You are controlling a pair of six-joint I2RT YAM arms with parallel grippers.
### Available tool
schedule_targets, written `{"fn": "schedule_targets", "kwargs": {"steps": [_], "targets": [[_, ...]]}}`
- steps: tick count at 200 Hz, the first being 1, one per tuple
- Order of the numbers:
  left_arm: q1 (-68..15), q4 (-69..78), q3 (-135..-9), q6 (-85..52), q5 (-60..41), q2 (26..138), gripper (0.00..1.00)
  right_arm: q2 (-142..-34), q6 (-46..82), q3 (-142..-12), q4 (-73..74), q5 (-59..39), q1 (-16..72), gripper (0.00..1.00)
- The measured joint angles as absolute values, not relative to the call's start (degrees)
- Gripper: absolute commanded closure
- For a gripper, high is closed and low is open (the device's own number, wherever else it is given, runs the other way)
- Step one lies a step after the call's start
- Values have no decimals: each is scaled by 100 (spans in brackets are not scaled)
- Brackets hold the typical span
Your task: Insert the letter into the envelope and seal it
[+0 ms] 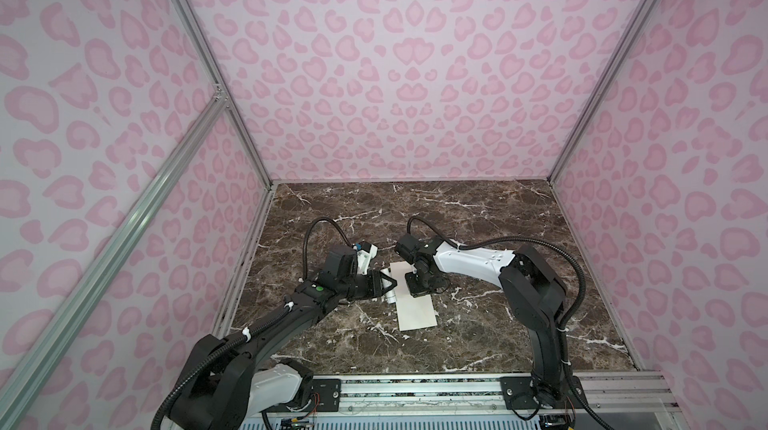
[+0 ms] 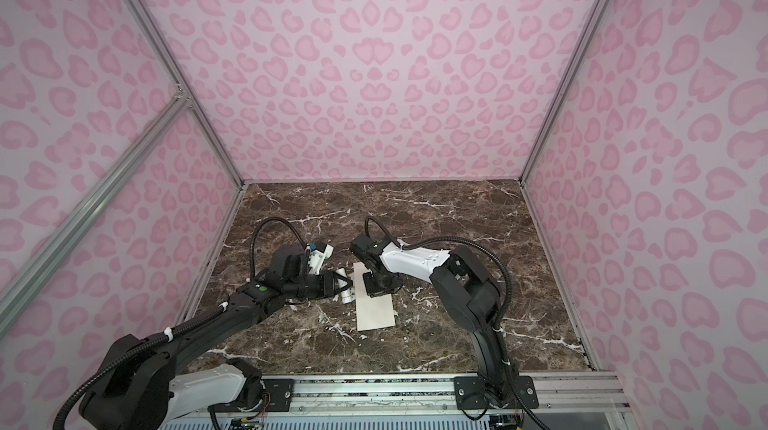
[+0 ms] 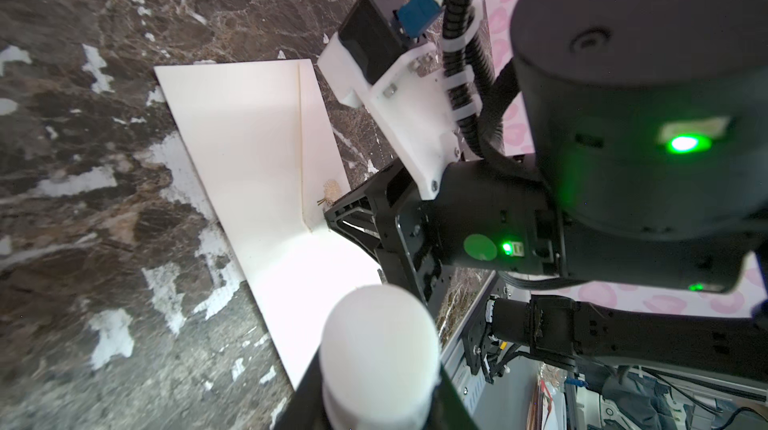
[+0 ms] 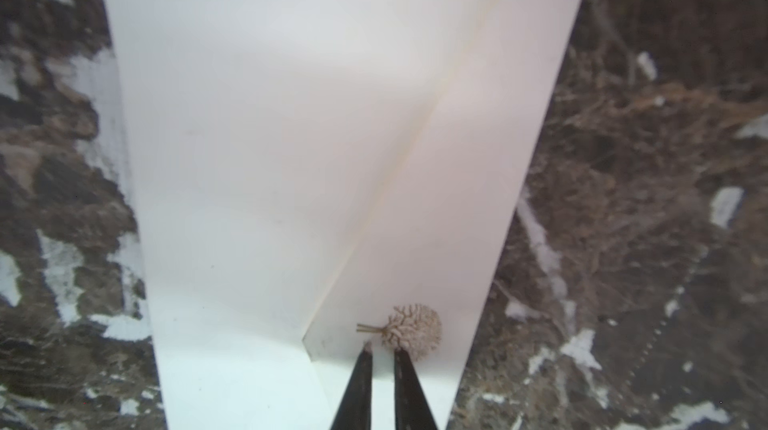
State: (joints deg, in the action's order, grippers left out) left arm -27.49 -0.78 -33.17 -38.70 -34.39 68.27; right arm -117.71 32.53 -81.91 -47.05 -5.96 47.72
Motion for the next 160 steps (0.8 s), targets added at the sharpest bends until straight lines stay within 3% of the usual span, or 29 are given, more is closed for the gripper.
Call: {"fn": "schedule_targets", "kwargs": {"steps": [56, 99, 160], "targets": [[-2749, -504, -3409, -3730, -3332, 6543, 95, -11813, 3369, -8250, -4733, -462, 4827, 76], [-2749, -637, -3409, -3686, -3273, 6425, 95, -11854, 3374, -8315, -4853, -416, 4821, 100], [-2749, -777, -3461, -3621, -3214, 6420, 95, -11907, 3339, -8370, -4910, -423, 4812, 100]]}}
